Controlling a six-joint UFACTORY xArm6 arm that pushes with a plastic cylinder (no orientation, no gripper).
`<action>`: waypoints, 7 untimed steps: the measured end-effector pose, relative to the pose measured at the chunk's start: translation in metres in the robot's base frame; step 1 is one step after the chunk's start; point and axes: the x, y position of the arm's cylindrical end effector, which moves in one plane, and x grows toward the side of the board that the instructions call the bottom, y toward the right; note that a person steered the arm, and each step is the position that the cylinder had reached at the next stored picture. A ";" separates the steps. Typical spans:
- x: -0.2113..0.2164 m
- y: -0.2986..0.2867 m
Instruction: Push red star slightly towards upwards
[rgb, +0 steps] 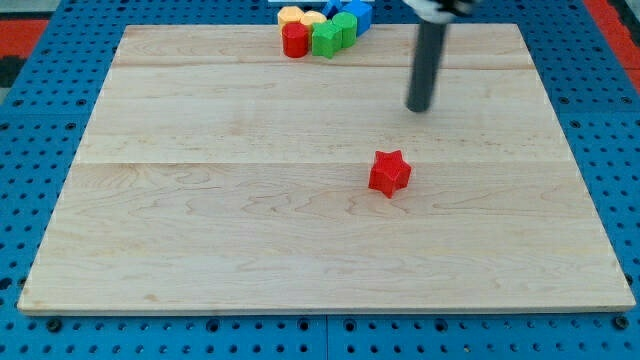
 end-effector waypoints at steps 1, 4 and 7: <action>0.067 0.003; 0.119 -0.058; 0.077 -0.138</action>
